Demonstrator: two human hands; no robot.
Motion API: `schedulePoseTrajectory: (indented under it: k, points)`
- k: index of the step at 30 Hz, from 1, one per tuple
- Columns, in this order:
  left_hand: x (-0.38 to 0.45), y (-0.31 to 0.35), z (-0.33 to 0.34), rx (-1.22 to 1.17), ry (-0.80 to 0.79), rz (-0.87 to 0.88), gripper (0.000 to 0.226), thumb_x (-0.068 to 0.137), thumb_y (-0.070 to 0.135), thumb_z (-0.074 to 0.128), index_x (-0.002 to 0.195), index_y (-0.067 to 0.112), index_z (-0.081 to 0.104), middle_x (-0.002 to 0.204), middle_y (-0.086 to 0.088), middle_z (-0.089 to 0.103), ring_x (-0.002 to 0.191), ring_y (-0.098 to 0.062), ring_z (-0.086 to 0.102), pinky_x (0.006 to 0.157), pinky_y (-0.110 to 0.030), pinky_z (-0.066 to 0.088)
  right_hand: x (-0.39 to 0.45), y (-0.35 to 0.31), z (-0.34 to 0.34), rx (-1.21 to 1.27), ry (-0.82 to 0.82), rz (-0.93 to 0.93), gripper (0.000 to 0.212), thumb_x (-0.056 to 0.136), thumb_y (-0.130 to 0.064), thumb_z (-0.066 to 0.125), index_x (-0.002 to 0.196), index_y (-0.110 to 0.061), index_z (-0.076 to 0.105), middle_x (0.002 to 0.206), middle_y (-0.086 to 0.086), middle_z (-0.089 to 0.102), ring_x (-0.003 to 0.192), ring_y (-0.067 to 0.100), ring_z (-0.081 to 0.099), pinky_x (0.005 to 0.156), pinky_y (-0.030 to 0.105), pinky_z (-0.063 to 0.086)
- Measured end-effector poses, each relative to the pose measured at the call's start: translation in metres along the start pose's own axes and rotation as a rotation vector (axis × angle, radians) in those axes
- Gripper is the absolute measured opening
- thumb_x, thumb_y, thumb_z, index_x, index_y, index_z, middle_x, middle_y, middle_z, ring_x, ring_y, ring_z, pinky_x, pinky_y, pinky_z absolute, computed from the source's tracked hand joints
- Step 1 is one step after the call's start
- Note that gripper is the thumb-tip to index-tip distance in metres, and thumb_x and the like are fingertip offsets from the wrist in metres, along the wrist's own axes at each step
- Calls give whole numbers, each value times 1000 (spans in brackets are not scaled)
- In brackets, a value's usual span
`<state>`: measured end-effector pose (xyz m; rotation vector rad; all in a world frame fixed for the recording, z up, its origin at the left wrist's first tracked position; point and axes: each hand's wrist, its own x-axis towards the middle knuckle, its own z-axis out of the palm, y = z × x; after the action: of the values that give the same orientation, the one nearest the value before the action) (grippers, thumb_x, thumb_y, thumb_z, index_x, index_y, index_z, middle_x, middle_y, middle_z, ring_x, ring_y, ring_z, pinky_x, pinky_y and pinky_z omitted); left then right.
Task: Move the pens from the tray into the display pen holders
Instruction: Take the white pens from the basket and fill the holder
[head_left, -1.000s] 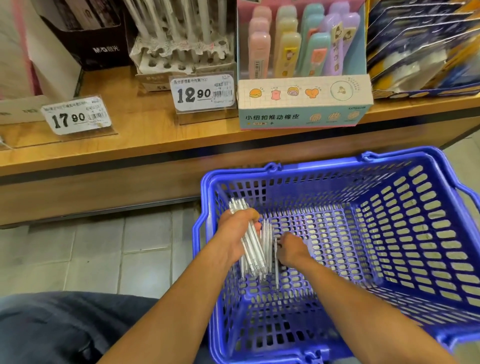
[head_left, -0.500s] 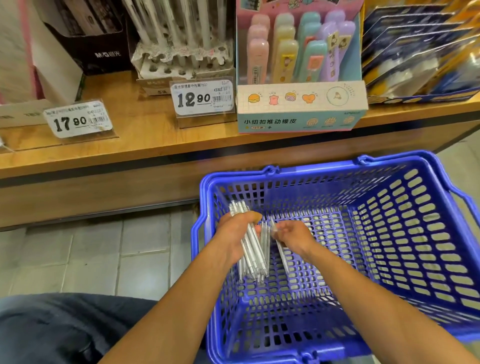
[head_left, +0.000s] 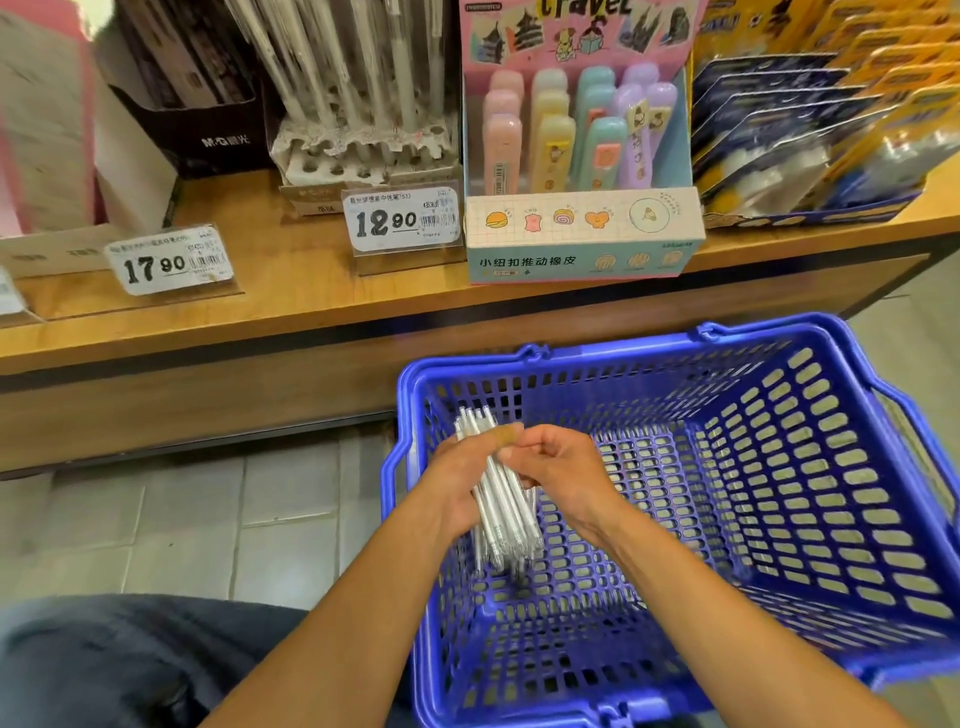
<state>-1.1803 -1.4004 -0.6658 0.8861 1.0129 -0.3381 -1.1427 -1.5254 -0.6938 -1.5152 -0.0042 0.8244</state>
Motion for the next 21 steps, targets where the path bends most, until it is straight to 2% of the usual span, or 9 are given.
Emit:
schedulePoseTrajectory:
  k: [2, 4, 6, 8, 10, 14, 16, 19, 21]
  points:
    - [4, -1, -2, -3, 2, 7, 98, 63, 19, 86, 147, 4, 39, 140, -23, 52, 127, -40, 52, 108, -56, 42, 4, 1, -5, 27, -57, 10, 14, 76, -19, 79, 85, -10, 73, 68, 0, 67, 60, 8, 59, 58, 20, 50]
    - [4, -1, -2, -31, 8, 2, 89, 71, 14, 80, 147, 1, 36, 127, -24, 57, 112, -38, 60, 102, -53, 47, 12, 6, -13, 126, -130, 57, 16, 79, -25, 75, 86, -11, 74, 72, 5, 68, 61, 11, 59, 58, 22, 51]
    - [6, -2, -3, -25, 32, -2, 78, 76, 11, 77, 144, 2, 41, 125, -25, 59, 107, -36, 62, 97, -51, 52, 27, 20, -18, 158, -64, 97, 12, 90, -20, 67, 91, -9, 72, 76, 9, 70, 63, 15, 61, 58, 24, 51]
    - [10, -2, -3, 11, 57, 1, 68, 78, 12, 77, 139, 4, 47, 128, -22, 61, 107, -31, 65, 90, -49, 56, 45, 44, -19, -20, 97, 178, 7, 92, -12, 64, 97, -7, 66, 81, 11, 70, 67, 21, 61, 59, 28, 51]
    - [11, -3, -4, 35, 50, -1, 56, 80, 11, 75, 131, 3, 55, 111, -15, 67, 90, -24, 70, 78, -43, 59, 58, 71, -21, -351, 182, 296, 4, 93, -9, 62, 94, -7, 59, 85, 10, 64, 72, 26, 57, 65, 35, 49]
    - [13, -4, -5, 41, 36, -14, 50, 81, 11, 76, 127, 2, 58, 94, -12, 69, 77, -21, 70, 88, -47, 57, 70, 110, -25, -798, 224, 408, 30, 92, -5, 53, 70, -17, 36, 67, 1, 39, 59, 20, 37, 46, 28, 26]
    - [13, -3, -6, 21, 39, -10, 45, 81, 11, 77, 123, 1, 62, 94, -11, 69, 70, -19, 71, 68, -39, 60, 74, 123, -24, -865, 235, 415, 34, 92, -7, 53, 67, -16, 31, 64, 2, 36, 55, 18, 32, 44, 28, 20]
    - [12, -3, -6, 5, 42, -14, 42, 80, 11, 79, 118, 2, 65, 95, -10, 72, 66, -16, 73, 52, -30, 56, 76, 128, -20, -934, 260, 415, 9, 91, -10, 56, 96, -5, 51, 85, 11, 56, 71, 28, 52, 49, 28, 30]
    - [11, -2, -5, 1, 40, -17, 43, 80, 12, 80, 119, 2, 65, 96, -10, 72, 65, -15, 73, 50, -28, 55, 77, 128, -20, -969, 269, 437, 23, 92, -11, 57, 111, -1, 51, 100, 15, 63, 83, 31, 58, 57, 30, 37]
